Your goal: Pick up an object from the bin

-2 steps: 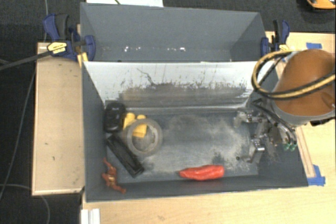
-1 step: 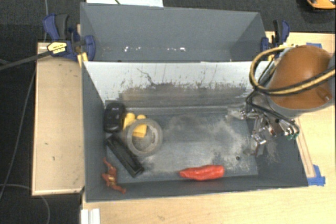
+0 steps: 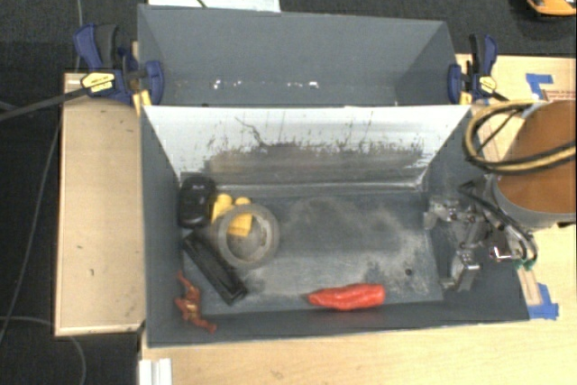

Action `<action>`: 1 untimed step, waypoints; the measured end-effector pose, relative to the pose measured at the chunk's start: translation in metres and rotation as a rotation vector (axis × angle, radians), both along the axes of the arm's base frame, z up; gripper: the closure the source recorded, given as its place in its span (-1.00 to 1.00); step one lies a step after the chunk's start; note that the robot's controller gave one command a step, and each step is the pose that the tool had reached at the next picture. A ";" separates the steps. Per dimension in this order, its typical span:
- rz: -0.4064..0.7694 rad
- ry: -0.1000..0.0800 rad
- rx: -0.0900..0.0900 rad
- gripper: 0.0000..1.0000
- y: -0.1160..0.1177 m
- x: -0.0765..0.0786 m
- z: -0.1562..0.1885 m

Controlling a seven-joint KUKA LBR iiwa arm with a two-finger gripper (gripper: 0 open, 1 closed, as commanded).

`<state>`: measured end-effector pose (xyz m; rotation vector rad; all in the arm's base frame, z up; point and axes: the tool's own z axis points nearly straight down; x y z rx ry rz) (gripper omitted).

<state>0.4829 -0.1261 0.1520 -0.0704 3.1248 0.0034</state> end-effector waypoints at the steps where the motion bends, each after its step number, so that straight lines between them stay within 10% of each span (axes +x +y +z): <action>1: 0.040 0.001 0.003 -1.00 0.001 0.009 0.007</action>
Offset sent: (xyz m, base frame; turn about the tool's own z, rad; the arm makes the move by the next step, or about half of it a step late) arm 0.0615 0.0104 -0.0336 -0.0602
